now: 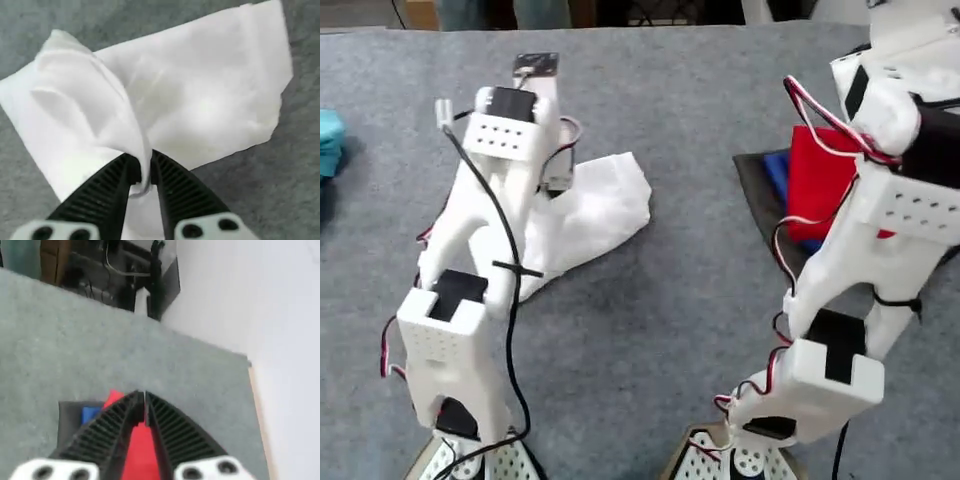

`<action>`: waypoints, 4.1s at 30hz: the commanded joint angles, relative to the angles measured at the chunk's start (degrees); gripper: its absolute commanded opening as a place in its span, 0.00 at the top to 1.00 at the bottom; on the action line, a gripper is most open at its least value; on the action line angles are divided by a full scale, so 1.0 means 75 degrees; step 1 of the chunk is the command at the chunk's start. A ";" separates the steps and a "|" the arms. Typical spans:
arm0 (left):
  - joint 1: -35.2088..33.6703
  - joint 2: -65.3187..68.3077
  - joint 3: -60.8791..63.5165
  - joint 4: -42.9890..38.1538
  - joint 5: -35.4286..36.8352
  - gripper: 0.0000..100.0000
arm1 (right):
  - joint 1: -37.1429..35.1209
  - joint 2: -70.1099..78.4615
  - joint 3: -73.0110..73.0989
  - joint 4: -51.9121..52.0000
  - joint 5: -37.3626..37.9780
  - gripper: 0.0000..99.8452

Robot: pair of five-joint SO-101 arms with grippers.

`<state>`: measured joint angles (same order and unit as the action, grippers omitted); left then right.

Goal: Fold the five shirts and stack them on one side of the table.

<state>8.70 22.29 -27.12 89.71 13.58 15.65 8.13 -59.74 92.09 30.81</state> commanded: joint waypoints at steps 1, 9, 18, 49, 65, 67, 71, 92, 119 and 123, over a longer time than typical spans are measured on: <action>0.0381 -0.0141 -0.0076 -0.0809 0.0399 0.97 | 0.0105 0.0264 0.0018 -0.0164 0.0504 0.98; 0.1037 0.0645 -0.0299 -0.1817 0.0668 0.97 | 0.0070 0.0522 -0.0029 -0.0141 0.0703 0.98; 0.1225 0.1934 -0.1741 -0.1793 0.1020 0.97 | 0.0070 0.0545 0.0018 -0.0129 0.0703 0.98; 0.0240 0.2848 -0.6769 0.1442 0.0879 0.80 | -0.1536 0.1553 0.0170 -0.0199 0.0703 0.98; -0.1881 0.4900 -0.4952 0.0328 0.0715 0.97 | -0.4442 0.4132 0.0756 0.1160 -0.0715 0.99; -0.2081 0.5134 -0.5070 0.0270 0.0727 0.97 | -0.4442 0.4343 0.0979 0.1160 -0.1090 0.99; -0.2233 0.5603 -0.5585 0.0281 0.0738 0.97 | -0.4442 0.5093 0.1037 0.1160 -0.1735 0.99; -0.2198 0.6271 -0.7883 0.1430 0.0692 0.97 | -0.3247 0.6441 -0.0885 0.1207 -0.1969 0.99; -0.2280 -0.0563 -0.3393 0.1289 -0.1805 0.97 | -0.4091 0.2725 0.4741 -0.0094 -0.6435 0.96; -0.2514 -0.0774 -0.3042 0.0938 -0.2004 0.97 | -0.4419 0.2772 0.4753 -0.0223 -0.7361 0.79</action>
<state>-9.23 20.26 -51.12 98.68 -0.13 -15.56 32.13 -24.22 91.65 -20.26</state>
